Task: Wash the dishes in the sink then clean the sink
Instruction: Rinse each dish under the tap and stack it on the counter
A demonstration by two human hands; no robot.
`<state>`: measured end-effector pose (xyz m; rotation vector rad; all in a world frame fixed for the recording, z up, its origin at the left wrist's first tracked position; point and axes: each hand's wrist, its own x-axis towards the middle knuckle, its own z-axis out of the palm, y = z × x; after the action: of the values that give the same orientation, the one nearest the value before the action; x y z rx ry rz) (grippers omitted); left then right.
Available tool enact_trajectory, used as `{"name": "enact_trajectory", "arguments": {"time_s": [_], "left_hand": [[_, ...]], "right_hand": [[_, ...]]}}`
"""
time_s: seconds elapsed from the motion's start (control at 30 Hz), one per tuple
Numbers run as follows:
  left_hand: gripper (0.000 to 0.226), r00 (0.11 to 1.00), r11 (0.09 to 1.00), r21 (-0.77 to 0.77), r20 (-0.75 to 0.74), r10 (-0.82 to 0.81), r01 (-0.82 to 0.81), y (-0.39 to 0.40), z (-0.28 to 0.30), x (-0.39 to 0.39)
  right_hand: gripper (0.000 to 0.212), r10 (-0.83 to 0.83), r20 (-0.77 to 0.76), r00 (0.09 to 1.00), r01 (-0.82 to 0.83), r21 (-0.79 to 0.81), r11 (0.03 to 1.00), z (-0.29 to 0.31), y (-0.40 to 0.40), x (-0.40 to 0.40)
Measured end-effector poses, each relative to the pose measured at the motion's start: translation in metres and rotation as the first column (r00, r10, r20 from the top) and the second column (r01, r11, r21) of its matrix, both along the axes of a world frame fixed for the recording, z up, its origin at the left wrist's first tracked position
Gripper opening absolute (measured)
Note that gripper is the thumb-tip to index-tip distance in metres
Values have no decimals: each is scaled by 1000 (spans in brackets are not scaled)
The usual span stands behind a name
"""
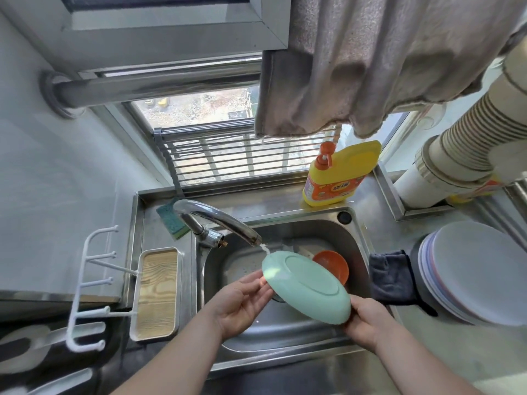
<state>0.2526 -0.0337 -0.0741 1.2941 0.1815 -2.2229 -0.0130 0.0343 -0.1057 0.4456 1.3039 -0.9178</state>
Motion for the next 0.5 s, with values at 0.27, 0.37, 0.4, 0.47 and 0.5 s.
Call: {"name": "enact_trajectory", "arguments": {"time_s": [0.27, 0.37, 0.4, 0.47, 0.5], "left_hand": [[45, 973, 973, 44, -19, 228, -227, -22, -5, -14], [48, 956, 955, 47, -2, 292, -292, -25, -8, -8], [49, 953, 952, 44, 3, 302, -302, -26, -8, -5], [50, 951, 951, 36, 28, 307, -308, -26, -6, 1], [51, 952, 952, 31, 42, 305, -306, -26, -5, 4]], "right_hand": [[30, -242, 23, 970, 241, 55, 969, -3, -6, -5], [33, -209, 19, 978, 208, 26, 978, -3, -13, 4], [35, -203, 15, 979, 203, 18, 979, -3, -14, 7], [35, -185, 7, 983, 185, 11, 983, 1, -17, 12], [35, -176, 5, 984, 176, 5, 984, 1, -17, 14]]}}
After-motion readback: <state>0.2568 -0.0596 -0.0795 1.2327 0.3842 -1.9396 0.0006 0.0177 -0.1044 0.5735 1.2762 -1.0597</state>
